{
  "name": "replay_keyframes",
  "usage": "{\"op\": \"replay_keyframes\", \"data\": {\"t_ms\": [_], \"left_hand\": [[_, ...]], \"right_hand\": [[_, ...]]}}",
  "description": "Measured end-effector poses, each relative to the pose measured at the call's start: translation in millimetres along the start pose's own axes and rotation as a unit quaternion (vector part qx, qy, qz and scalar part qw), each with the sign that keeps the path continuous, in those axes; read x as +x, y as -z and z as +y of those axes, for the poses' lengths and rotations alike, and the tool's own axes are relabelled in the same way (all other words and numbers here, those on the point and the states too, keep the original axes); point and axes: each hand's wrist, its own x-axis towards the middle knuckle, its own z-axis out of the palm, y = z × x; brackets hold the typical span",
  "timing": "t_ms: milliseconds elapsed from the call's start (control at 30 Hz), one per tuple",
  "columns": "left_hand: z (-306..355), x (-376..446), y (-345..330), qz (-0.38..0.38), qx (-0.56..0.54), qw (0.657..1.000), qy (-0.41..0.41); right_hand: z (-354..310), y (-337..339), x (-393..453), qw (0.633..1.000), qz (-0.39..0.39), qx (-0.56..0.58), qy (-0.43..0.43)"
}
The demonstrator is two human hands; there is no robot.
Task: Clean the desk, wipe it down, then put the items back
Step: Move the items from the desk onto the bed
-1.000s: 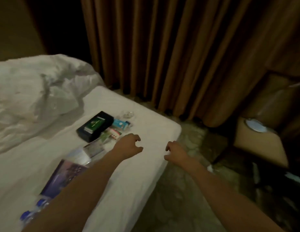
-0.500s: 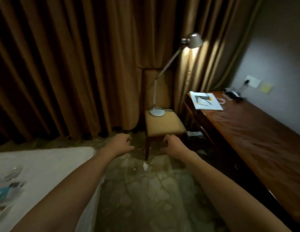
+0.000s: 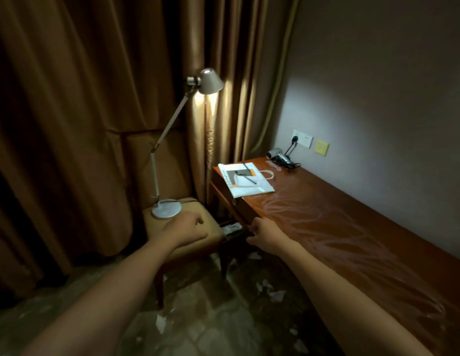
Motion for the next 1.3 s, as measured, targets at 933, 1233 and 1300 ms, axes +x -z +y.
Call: {"op": "replay_keyframes", "data": {"t_ms": [933, 1233, 1300], "left_hand": [[42, 436, -15, -0.061, 0.003, 0.996, -0.069], [55, 531, -34, -0.089, 0.081, 0.989, -0.084], [58, 549, -43, -0.107, 0.092, 0.986, -0.085]], "right_hand": [[181, 46, 359, 0.98, -0.005, 0.094, -0.178], [211, 46, 420, 0.973, -0.029, 0.104, -0.206], [217, 45, 430, 0.971, -0.028, 0.1, -0.217]]}}
